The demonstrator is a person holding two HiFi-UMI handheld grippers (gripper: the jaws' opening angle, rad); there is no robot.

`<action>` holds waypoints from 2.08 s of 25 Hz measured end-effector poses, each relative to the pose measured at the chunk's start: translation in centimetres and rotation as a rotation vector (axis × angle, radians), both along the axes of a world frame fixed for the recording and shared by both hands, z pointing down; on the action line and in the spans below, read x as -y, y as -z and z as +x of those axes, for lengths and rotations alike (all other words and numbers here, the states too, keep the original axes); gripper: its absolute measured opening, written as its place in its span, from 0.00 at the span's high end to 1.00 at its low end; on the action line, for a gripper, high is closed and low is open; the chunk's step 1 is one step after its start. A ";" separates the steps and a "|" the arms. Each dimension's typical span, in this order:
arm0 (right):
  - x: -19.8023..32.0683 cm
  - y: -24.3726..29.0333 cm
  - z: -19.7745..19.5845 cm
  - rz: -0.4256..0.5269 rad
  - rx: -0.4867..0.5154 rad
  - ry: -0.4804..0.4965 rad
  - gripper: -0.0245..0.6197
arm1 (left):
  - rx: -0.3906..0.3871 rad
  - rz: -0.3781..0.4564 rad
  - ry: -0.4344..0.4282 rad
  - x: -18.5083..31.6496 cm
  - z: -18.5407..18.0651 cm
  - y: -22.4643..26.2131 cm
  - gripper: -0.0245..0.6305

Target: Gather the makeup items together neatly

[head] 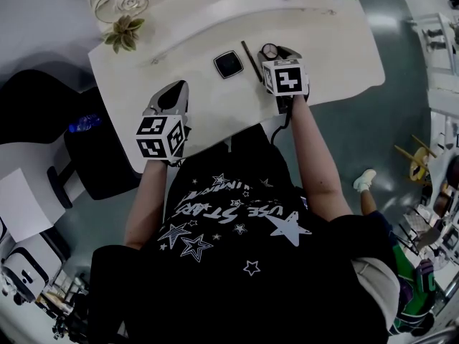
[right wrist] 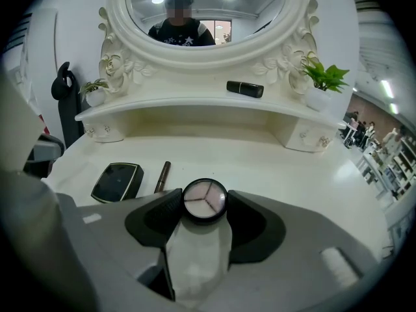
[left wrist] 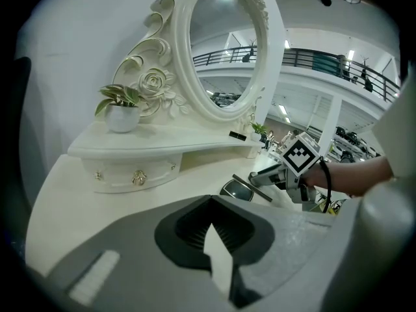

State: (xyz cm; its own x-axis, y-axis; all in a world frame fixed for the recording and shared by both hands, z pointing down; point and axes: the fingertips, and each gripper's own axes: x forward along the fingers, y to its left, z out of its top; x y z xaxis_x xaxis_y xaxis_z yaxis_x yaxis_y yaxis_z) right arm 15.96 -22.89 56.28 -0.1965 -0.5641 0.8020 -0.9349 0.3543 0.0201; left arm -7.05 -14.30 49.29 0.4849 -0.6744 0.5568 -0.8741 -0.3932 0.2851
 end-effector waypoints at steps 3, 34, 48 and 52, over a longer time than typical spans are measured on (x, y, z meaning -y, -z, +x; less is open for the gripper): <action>-0.1 -0.2 0.1 0.001 0.005 -0.015 0.57 | -0.004 0.006 0.001 -0.1 -0.1 0.1 0.96; 2.9 10.3 1.8 0.241 0.109 0.003 0.20 | -0.028 0.120 0.092 0.6 -2.2 3.9 0.96; 11.6 10.4 1.7 0.186 0.133 0.236 0.21 | -0.002 0.138 0.273 4.6 1.2 5.1 0.96; 12.8 10.0 1.5 0.166 0.125 0.294 0.23 | 0.009 0.137 0.296 5.2 2.2 5.0 0.96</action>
State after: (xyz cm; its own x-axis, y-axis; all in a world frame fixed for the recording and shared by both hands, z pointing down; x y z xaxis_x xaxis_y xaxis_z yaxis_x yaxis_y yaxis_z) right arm 17.47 -35.69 46.30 -0.4609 -0.5892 0.6637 -0.7924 0.6100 -0.0087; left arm -4.81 -19.49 44.32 0.2516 -0.8544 0.4545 -0.9586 -0.1553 0.2386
